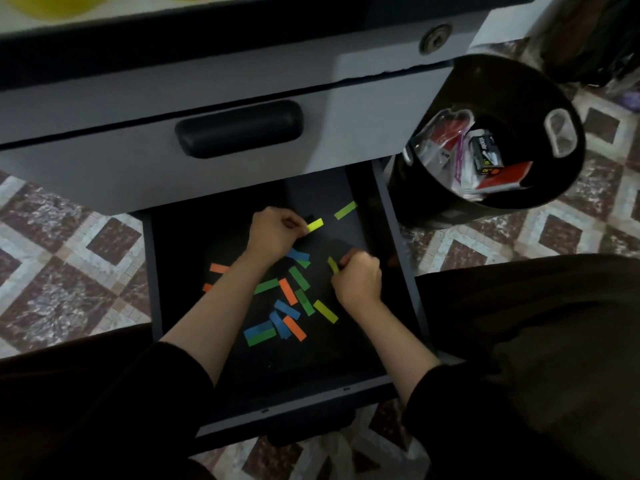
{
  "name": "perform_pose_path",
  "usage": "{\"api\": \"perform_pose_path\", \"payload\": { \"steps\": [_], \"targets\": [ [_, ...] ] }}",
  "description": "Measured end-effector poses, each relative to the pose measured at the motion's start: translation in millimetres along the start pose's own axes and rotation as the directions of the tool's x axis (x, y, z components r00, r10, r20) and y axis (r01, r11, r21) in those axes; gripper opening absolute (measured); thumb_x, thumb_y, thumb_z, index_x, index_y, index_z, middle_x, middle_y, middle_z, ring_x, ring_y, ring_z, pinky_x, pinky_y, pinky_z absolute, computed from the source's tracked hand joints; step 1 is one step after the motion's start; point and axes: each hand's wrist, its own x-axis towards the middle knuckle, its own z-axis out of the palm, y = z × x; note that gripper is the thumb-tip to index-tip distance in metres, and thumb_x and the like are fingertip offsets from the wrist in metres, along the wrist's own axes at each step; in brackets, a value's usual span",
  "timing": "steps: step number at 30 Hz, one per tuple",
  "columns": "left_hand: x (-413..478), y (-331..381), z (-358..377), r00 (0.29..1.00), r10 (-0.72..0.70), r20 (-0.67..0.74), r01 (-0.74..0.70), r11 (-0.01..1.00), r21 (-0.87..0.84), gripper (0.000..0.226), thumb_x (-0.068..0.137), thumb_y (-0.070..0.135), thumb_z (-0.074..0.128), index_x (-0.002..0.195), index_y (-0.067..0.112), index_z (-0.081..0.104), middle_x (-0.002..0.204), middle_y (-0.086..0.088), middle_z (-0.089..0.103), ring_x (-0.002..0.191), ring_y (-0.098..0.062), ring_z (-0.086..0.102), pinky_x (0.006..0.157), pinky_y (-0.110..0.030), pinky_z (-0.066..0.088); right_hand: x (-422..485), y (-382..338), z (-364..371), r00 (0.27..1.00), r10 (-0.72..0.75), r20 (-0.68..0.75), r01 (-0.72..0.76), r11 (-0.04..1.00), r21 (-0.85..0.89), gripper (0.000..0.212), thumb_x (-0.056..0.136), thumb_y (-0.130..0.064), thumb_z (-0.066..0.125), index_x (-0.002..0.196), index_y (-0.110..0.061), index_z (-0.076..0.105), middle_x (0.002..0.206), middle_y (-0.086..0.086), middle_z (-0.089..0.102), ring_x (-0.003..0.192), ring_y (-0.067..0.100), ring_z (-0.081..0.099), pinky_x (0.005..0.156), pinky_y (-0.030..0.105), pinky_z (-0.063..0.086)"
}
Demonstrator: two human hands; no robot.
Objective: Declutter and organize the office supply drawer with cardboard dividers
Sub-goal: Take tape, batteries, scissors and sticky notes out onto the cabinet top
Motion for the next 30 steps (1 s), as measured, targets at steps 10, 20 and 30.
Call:
{"api": "perform_pose_path", "payload": {
  "steps": [10, 20, 30],
  "targets": [
    [39.2, 43.2, 50.2, 1.000, 0.007, 0.024, -0.008, 0.998, 0.066, 0.034, 0.072, 0.013, 0.078, 0.105, 0.010, 0.068, 0.097, -0.012, 0.069, 0.092, -0.023, 0.064, 0.080, -0.026, 0.047, -12.9, 26.7, -7.5, 0.996, -0.028, 0.086, 0.030, 0.999, -0.021, 0.012, 0.085, 0.001, 0.056, 0.091, 0.003, 0.066, 0.104, 0.016, 0.060, 0.094, 0.028, 0.060, 0.078, 0.030, 0.052],
    [31.4, 49.5, 73.6, 0.994, 0.056, -0.096, -0.026, 0.957, 0.288, 0.021, 0.084, 0.004, 0.061, 0.101, 0.012, 0.071, 0.107, -0.006, 0.068, 0.104, -0.022, 0.060, 0.081, -0.030, 0.046, -4.8, 38.9, -2.5, 0.990, 0.019, 0.140, -0.012, 0.999, -0.047, 0.034, 0.082, 0.002, 0.054, 0.056, -0.012, 0.038, 0.085, 0.013, 0.055, 0.089, 0.030, 0.062, 0.067, 0.025, 0.045],
    [22.2, 42.3, 49.1, 0.989, 0.085, 0.124, -0.120, 0.944, 0.308, 0.016, 0.081, -0.001, 0.059, 0.078, 0.013, 0.066, 0.093, -0.012, 0.069, 0.092, -0.027, 0.064, 0.082, -0.033, 0.052, -3.0, 39.4, -1.1, 0.993, -0.002, 0.119, 0.008, 0.999, -0.049, 0.017, 0.085, -0.001, 0.054, 0.095, 0.000, 0.068, 0.103, 0.016, 0.061, 0.093, 0.031, 0.061, 0.077, 0.031, 0.052]
  ]
}}
